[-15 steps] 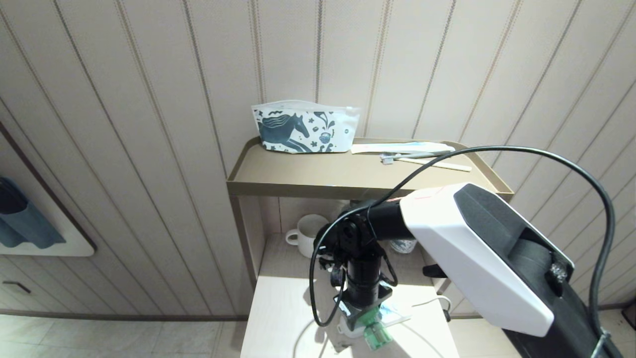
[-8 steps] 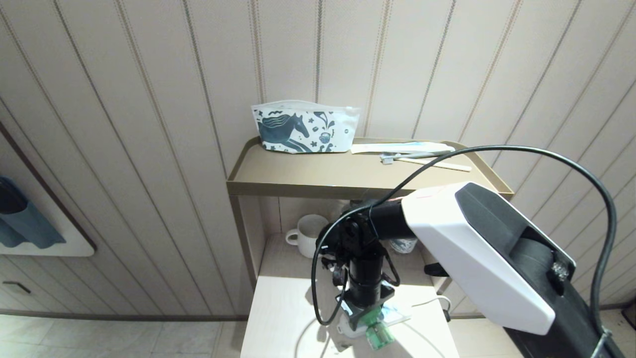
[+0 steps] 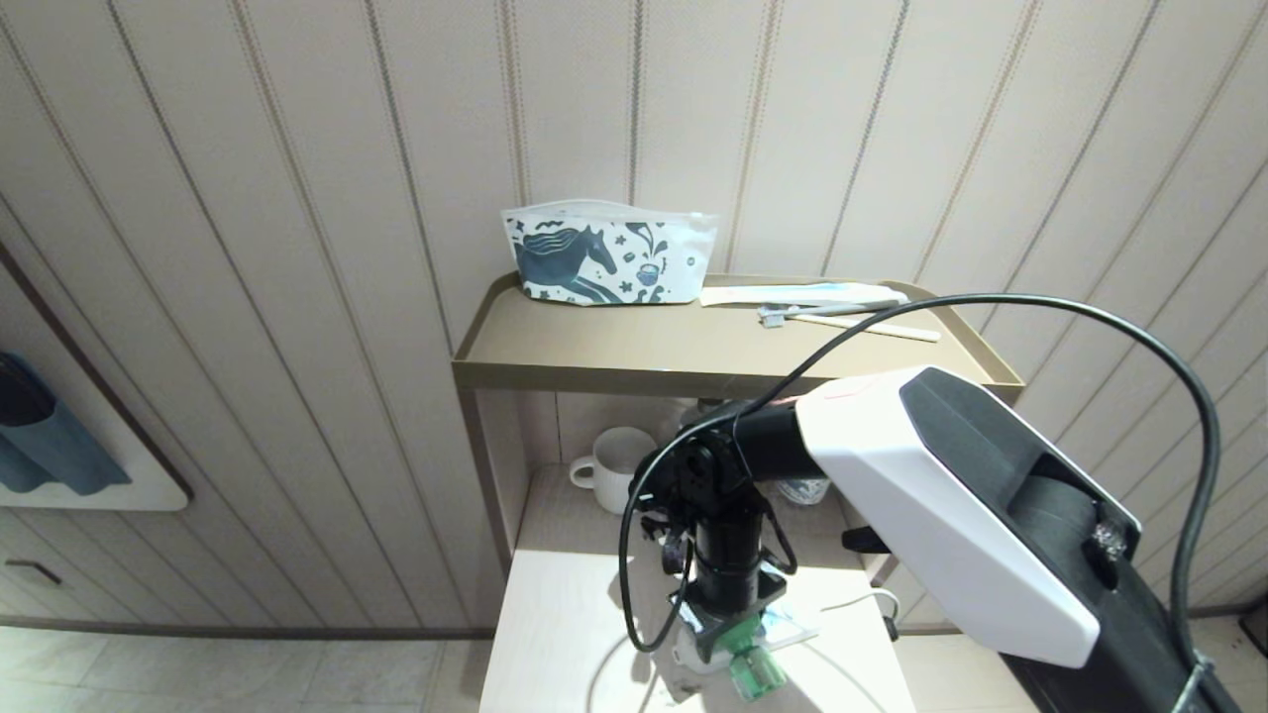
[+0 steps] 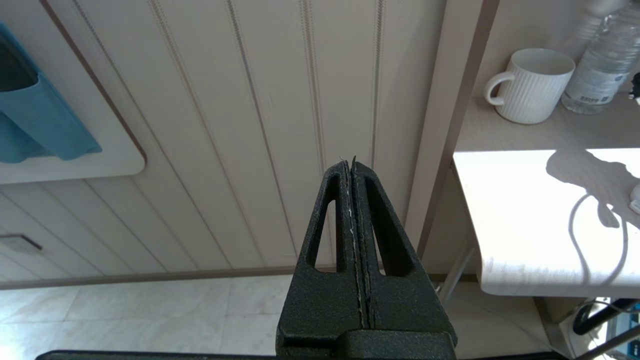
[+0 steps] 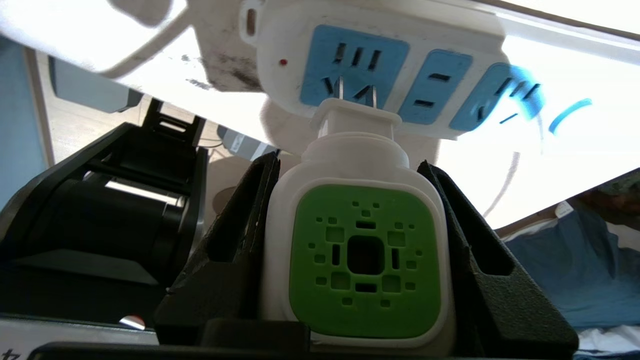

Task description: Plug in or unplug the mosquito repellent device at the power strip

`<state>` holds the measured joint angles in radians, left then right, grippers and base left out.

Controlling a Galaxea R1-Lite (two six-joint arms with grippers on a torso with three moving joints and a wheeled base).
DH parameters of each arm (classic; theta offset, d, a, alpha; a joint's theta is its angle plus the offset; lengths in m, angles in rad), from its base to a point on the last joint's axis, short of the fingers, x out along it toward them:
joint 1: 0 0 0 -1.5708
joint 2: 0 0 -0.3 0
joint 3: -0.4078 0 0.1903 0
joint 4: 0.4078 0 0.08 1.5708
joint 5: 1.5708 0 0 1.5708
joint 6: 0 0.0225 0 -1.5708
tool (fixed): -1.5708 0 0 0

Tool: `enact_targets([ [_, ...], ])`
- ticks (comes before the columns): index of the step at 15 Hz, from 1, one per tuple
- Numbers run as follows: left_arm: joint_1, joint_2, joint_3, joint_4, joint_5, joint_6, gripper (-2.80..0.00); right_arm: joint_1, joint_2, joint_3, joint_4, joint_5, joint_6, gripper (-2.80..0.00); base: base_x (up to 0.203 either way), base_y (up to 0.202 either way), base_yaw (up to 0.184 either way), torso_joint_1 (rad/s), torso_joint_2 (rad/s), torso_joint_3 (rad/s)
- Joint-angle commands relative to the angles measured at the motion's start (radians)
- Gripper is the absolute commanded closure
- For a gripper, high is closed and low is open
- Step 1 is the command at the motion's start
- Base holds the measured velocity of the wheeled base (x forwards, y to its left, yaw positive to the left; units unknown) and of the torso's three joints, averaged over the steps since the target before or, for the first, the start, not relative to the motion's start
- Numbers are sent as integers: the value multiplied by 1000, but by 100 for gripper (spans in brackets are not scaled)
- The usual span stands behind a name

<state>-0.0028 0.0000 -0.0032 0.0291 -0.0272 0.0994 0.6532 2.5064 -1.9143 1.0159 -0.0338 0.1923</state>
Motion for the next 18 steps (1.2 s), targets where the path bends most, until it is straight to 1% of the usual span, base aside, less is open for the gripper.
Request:
enact_targets([
  [1,0,2,0,0,0,0,0,4,8,0,2,-21,8,0,0,0,0,0,0,0],
  [2,0,2,0,0,0,0,0,6,16,-5,-2,-35,18,0,0,0,0,0,0,0],
  [4,0,2,0,0,0,0,0,7,19,-11,-2,-38,19,0,0,0,0,0,0,0],
  [9,0,2,0,0,0,0,0,8,19,-20,-2,-34,25,0,0,0,0,0,0,0],
  [12,0,2,0,0,0,0,0,8,18,-31,-2,-28,53,0,0,0,0,0,0,0],
  [18,0,2,0,0,0,0,0,14,26,-32,-3,-29,59,0,0,0,0,0,0,0],
])
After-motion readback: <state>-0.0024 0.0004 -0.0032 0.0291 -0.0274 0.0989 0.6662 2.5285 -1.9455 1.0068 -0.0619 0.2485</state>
